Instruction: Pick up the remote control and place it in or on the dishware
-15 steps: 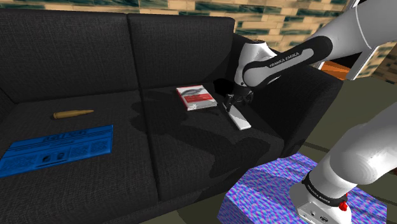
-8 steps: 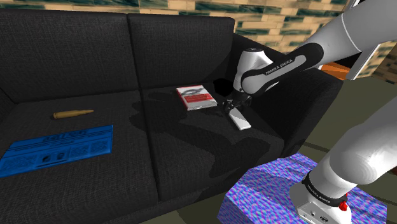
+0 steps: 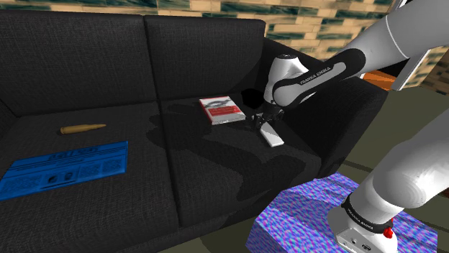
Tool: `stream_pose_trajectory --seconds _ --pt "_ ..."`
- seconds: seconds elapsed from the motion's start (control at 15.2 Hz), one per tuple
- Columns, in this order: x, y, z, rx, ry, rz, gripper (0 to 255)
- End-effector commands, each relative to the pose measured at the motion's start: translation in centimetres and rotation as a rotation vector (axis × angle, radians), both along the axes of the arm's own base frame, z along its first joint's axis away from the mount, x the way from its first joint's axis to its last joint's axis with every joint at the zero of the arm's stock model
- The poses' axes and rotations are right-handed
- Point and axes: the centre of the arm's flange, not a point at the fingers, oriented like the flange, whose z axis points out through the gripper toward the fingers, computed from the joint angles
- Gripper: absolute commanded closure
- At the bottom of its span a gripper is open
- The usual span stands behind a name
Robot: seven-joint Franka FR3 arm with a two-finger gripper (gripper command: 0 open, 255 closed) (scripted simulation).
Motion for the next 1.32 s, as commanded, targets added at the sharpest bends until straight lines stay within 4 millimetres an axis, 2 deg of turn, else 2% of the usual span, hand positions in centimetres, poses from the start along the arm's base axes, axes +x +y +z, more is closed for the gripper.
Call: stream_pose_trajectory --seconds 0.0,0.4,1.25 --pt "0.0 0.0 0.0 0.000 0.000 0.000 255" --pt "0.0 0.0 0.0 0.000 0.000 0.000 255" --pt "0.0 0.0 6.9 0.000 0.000 0.000 255"
